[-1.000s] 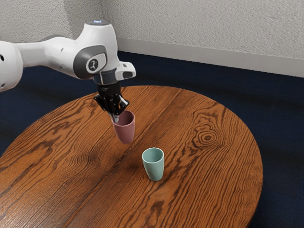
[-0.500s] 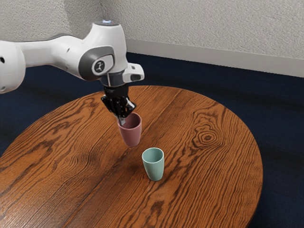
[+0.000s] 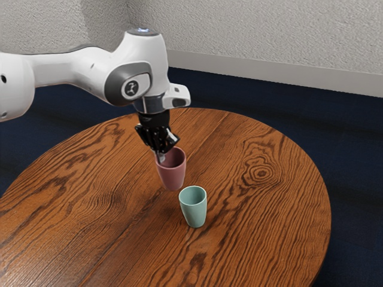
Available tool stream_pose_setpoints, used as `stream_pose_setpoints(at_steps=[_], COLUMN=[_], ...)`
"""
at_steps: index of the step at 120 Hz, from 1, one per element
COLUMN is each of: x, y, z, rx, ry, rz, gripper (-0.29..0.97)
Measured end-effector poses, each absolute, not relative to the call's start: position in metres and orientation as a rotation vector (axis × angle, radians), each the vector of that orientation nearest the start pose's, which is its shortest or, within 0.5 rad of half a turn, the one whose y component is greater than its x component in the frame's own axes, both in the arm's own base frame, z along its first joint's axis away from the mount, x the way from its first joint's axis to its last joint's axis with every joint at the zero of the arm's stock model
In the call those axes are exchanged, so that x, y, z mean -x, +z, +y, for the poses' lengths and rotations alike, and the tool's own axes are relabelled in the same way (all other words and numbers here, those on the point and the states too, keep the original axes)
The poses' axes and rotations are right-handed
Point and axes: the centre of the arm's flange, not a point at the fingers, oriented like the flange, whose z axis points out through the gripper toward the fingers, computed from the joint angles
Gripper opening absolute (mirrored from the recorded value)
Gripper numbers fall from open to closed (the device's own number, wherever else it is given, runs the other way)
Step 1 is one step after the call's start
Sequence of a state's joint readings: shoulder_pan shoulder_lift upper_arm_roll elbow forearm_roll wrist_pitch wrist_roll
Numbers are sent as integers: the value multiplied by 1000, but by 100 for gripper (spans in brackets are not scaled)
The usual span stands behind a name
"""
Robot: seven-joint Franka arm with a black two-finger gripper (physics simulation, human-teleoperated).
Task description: Place the left cup onto the right cup
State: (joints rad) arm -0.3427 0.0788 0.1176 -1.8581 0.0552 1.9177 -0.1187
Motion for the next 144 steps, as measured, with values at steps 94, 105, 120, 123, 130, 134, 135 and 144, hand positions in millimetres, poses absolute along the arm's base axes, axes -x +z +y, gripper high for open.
stream_pose_setpoints(at_steps=[94, 105, 120, 123, 130, 134, 135, 144], x=[-571, -571, -573, -574, -575, -575, -575, -576], y=[459, 457, 455, 454, 451, 451, 450, 449], z=[-153, -156, -159, -160, -162, -163, -163, -165], rx=[3068, 3069, 3068, 3067, 3066, 3066, 3065, 3064], ry=[26, 28, 31, 32, 37, 38, 38, 41], rz=[251, 258, 265, 267, 270, 273, 274, 277], gripper=[-11, -11, -11, -11, -11, -11, -11, -11])
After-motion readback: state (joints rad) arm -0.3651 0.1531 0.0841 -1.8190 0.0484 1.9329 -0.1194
